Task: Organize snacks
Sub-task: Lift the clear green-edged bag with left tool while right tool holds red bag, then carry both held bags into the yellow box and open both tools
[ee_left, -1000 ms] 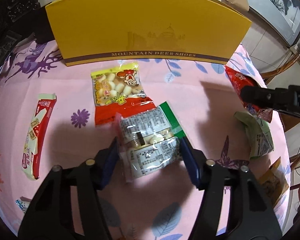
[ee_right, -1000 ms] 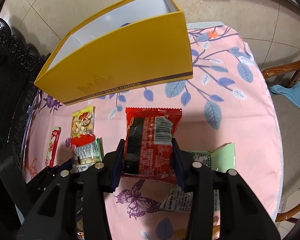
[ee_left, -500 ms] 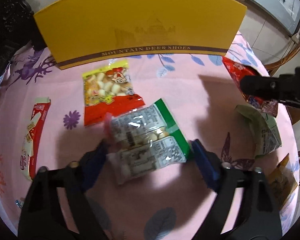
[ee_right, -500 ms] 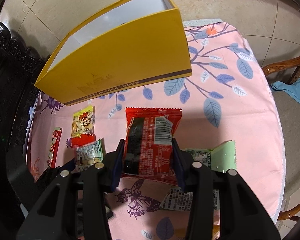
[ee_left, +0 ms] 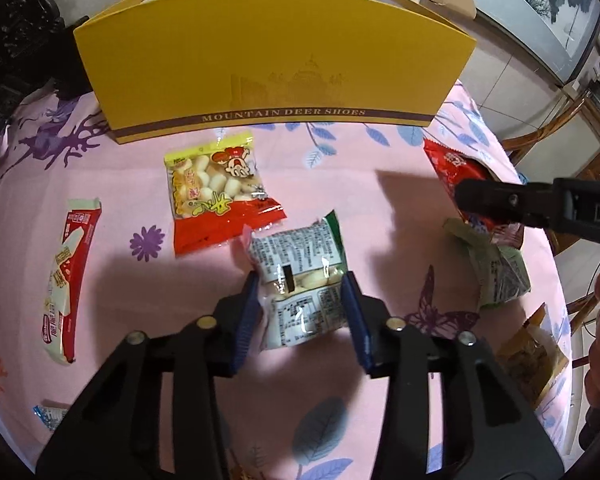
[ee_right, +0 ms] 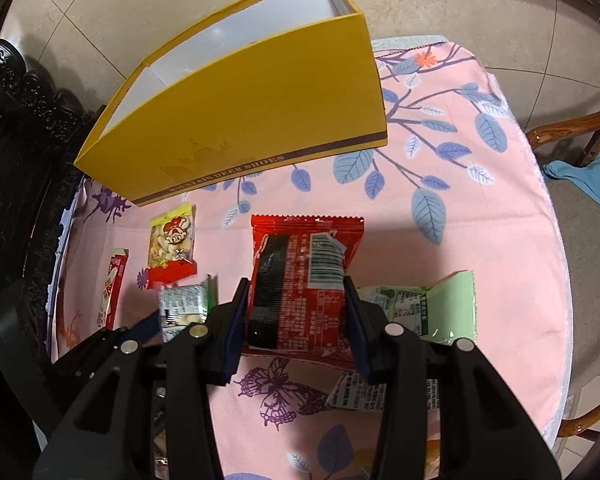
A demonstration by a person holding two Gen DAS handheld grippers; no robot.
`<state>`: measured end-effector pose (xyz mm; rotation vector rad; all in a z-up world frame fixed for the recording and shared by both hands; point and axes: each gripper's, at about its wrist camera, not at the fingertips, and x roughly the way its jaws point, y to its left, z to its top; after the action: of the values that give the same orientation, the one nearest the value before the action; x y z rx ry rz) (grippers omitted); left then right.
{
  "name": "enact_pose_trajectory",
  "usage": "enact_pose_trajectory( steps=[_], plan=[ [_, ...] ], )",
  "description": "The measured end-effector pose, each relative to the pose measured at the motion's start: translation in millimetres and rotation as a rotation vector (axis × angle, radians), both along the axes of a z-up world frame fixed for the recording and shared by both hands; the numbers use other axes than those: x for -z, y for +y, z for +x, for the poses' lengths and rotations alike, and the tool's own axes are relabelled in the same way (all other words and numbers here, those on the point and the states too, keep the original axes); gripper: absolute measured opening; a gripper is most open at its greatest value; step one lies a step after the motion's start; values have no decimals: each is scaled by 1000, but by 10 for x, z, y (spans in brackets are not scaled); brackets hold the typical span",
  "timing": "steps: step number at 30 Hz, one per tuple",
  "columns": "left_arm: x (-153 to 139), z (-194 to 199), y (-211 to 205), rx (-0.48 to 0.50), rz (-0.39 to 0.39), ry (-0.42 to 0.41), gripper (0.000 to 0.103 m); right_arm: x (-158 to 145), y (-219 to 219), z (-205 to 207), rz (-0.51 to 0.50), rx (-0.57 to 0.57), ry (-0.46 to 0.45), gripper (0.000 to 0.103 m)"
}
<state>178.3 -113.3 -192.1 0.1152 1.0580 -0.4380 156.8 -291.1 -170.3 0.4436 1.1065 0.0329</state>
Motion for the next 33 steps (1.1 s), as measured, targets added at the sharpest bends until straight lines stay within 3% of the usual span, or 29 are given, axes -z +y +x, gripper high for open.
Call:
enact_pose_trajectory(
  steps=[2,4,7,9,11,13,14,15,20,28,33],
  plan=[
    [57,40,1,10,-41,81,76,-12,1,-1,-3,-2,-5,45],
    [97,25,20,15,-56,102,80,-18,-15,-12,6,2,-5,45],
    [125,-91,9,72,-16,47,82,-28,-39,-36,11,5,-8,45],
    [181,-186,-116,132,42,-7,97,-23,-52,-50,12,2,-6,45],
    [248,-260,-284,163,120,-58,101,-18,-65,-57,13,4,-2,45],
    [251,-240,-306,141,100,-59,101,-33,-78,-57,14,10,-1,45],
    [239,-219,-302,130,92,-63,97,-51,-95,-64,16,14,-4,45],
    [225,-214,-293,125,92,-76,83,-67,-112,-71,15,18,-7,45],
    [151,-149,-222,164,68,-77,54,-90,-171,-86,14,37,-11,45],
    [-67,-199,-111,155,26,-92,50,-116,-136,-106,6,28,-22,45],
    [-353,-237,-29,133,0,-122,50,-232,-106,-107,-3,13,-50,45]
  ],
)
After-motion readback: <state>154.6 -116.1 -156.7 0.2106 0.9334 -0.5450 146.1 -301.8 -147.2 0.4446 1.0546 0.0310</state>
